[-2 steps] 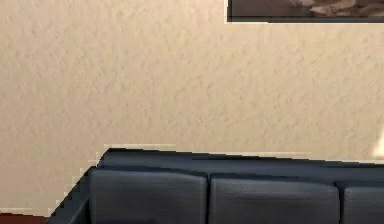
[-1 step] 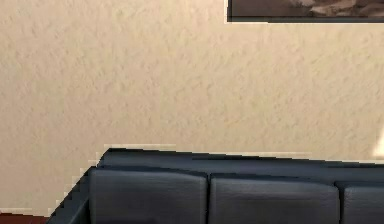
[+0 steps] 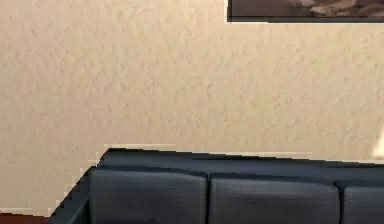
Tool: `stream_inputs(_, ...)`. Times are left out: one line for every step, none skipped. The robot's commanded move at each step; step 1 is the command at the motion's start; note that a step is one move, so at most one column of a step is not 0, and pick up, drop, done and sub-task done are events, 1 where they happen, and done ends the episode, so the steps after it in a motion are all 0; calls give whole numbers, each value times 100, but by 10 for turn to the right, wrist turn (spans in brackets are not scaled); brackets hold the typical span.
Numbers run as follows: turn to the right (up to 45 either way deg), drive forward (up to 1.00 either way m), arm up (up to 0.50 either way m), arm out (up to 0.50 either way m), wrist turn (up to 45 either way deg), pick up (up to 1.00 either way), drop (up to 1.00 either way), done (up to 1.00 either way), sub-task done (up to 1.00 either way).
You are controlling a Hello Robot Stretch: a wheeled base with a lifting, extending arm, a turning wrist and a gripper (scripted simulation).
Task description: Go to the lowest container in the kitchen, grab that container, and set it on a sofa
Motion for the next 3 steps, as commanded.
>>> stream_inputs(0, 0, 10, 0, 0, 0, 0, 0, 0)
stream_inputs(0, 0, 0, -8, 0, 0, 0, 0, 0)
stream_inputs(0, 0, 0, 0, 0, 0, 0, 100, 0)
